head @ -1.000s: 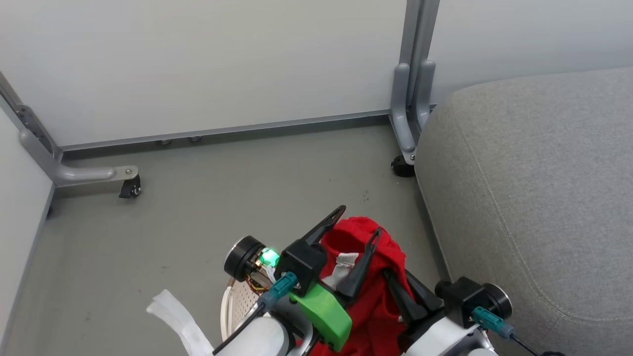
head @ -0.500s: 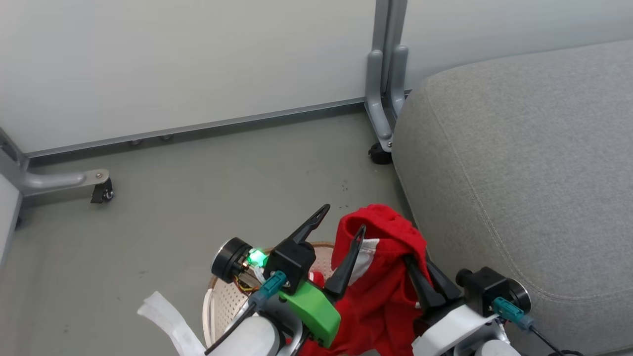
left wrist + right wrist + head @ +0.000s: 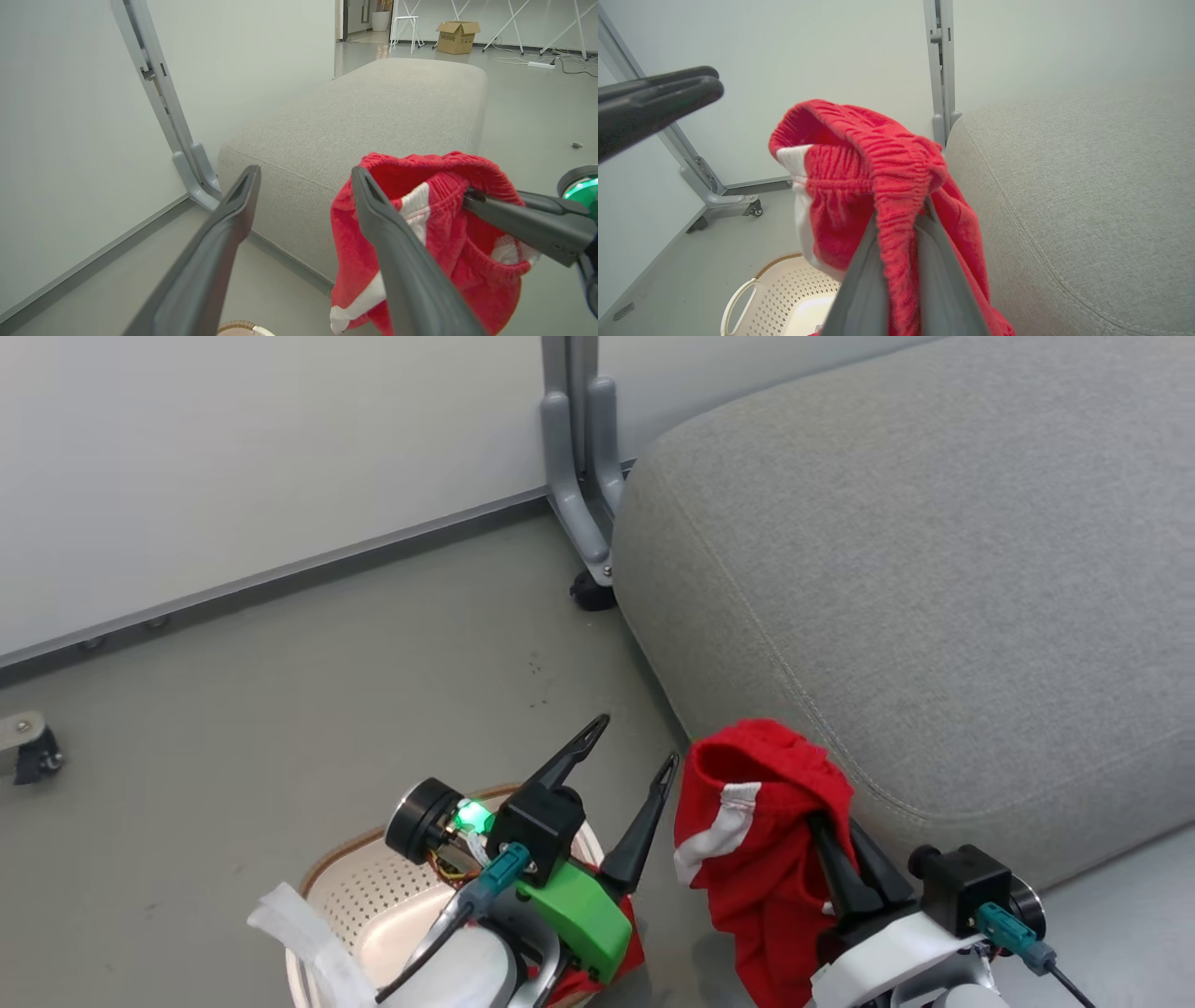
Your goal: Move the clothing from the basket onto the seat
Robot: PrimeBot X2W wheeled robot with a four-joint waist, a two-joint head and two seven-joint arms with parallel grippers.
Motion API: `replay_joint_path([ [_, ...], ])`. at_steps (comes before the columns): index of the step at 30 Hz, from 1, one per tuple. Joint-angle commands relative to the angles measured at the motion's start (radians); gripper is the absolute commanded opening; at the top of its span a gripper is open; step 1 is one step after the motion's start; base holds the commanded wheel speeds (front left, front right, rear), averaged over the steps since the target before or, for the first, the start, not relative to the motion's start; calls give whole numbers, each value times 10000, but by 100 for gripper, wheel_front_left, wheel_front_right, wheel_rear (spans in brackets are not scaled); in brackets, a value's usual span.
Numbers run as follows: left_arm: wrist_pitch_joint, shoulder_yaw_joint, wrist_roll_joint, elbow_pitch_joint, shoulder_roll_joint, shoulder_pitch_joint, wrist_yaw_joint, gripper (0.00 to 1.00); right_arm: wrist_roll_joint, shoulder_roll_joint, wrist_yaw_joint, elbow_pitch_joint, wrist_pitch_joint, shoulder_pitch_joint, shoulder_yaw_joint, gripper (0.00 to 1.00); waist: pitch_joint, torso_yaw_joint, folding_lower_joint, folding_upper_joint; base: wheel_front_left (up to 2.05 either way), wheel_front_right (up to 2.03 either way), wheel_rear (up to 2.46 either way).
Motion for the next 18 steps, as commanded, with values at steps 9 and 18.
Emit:
replay_joint_path([
  [9,191,-196,237,-111,204,-497,-156,100,10,163,-3,-354,-34,-81,-597,0,1124,-1714,0,0,0,0,0],
  [18,-39,-659,378,87,519,-1067,-996,100,493,220,-3,-1147,-36,-1385,-1893,0,2622,-1478,0,0,0,0,0],
])
